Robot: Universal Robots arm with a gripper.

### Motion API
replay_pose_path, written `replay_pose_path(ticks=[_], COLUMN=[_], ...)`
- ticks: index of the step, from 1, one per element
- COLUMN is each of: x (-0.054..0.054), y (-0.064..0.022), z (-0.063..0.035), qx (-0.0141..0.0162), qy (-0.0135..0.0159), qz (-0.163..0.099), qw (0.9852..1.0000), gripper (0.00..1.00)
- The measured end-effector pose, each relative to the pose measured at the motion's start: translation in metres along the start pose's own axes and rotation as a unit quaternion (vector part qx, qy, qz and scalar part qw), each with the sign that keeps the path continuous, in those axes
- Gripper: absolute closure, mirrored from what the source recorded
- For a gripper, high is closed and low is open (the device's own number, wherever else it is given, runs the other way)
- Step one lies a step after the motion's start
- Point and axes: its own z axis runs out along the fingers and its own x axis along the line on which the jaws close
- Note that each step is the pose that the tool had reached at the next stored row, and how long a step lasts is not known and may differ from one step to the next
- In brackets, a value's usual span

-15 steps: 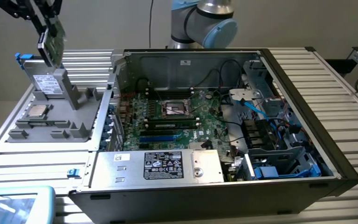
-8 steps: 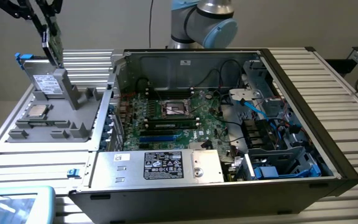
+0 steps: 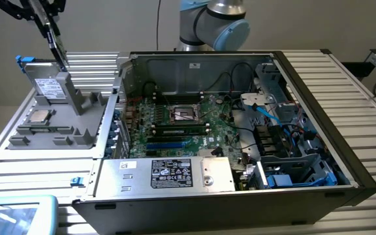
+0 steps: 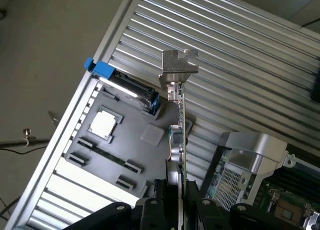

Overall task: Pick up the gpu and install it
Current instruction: 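Pick up the gpu and move the gpu toward the slot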

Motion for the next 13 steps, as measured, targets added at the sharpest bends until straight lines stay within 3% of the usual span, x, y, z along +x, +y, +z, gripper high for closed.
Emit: replay_pose_path(ticks=[5,9,13], x=[0.0001,0.0001,0.0002], y=[-0.0004,-0.0005,-0.0007], z=[0.0033,0.004,0.0055], qx=[-0.0041,-0.0129,-0.0192], qy=[0.0034,0.004,0.0053], qz=[-0.039,-0.075,-0.106], qw=[0.9992,0.9971,0.9942], gripper=[0.73,0.73,0.73])
